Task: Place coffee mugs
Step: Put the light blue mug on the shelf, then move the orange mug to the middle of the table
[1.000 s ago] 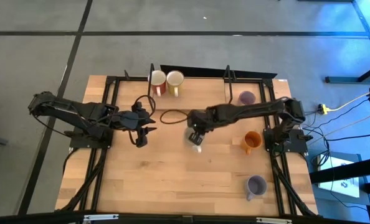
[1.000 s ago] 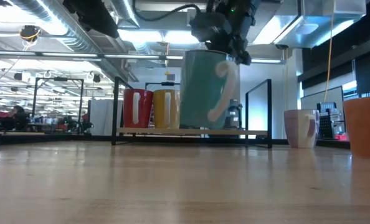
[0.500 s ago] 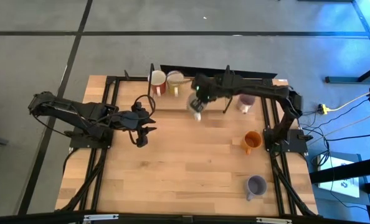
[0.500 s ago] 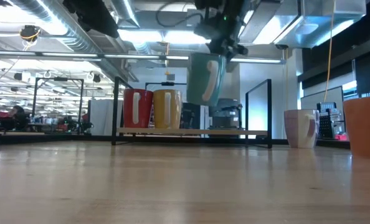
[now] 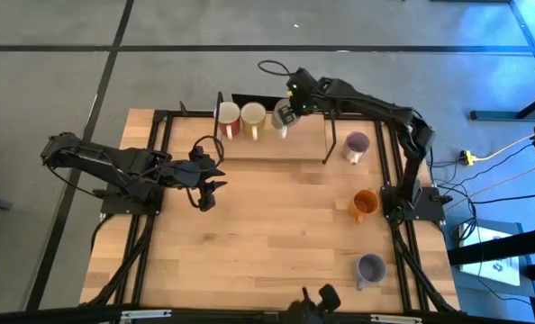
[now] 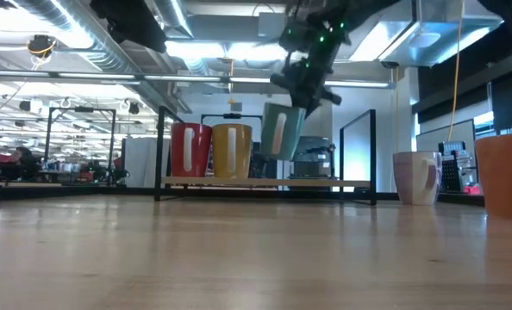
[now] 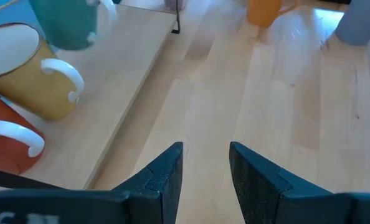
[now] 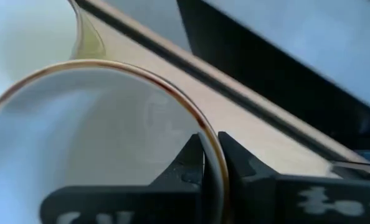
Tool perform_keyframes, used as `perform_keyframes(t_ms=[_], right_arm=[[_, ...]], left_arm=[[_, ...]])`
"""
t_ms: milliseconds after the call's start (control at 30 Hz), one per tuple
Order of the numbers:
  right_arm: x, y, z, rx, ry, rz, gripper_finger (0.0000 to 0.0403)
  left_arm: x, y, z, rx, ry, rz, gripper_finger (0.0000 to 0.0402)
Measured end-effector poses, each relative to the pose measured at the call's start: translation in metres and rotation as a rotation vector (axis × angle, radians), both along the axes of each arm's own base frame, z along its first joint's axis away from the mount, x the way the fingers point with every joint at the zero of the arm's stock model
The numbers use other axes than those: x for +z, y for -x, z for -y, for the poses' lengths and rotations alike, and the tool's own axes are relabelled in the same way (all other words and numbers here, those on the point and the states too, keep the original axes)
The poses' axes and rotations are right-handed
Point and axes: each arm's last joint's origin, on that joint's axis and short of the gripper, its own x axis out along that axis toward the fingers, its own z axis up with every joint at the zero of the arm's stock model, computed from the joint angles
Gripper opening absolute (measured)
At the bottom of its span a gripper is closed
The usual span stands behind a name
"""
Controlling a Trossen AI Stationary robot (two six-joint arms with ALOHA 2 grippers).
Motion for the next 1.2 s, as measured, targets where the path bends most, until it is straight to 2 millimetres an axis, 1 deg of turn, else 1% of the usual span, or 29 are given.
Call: perform_keyframes(t_ms=[167, 267, 433, 700, 1000, 1100, 1200], right_arm=[[-0.019, -0.005, 0.011, 0.016, -0.051, -0.006, 0.0005], [-0.024, -0.009, 0.013, 0.025, -0.056, 0.004, 0.0005], [-0.033, -0.013, 0.014, 0.041, -0.084, -0.008, 0.0016], [-0.032, -0.013, 0.015, 0.03, -0.066, 0.0, 0.0025], [-0.032, -0.016, 0.017, 0.024, -0.04, 0.019, 0.0095], [-0.031, -0.017, 0.018, 0.018, -0.021, 0.031, 0.0107], [-0.03, -0.018, 0.019, 0.011, -0.007, 0.034, 0.0111]], left_arm=[[0.0, 0.0, 0.0, 0.014, -0.011, 0.003, 0.0126], [0.0, 0.0, -0.001, 0.014, -0.012, 0.003, 0.0126], [0.0, 0.0, -0.001, 0.019, -0.016, 0.003, 0.0126], [0.0, 0.0, -0.001, 0.031, -0.027, 0.005, 0.0126], [0.0, 0.0, -0.001, 0.033, -0.028, 0.006, 0.0126], [0.0, 0.0, -0.001, 0.034, -0.028, 0.006, 0.0126], [0.0, 0.0, -0.001, 0.034, -0.028, 0.006, 0.0126]])
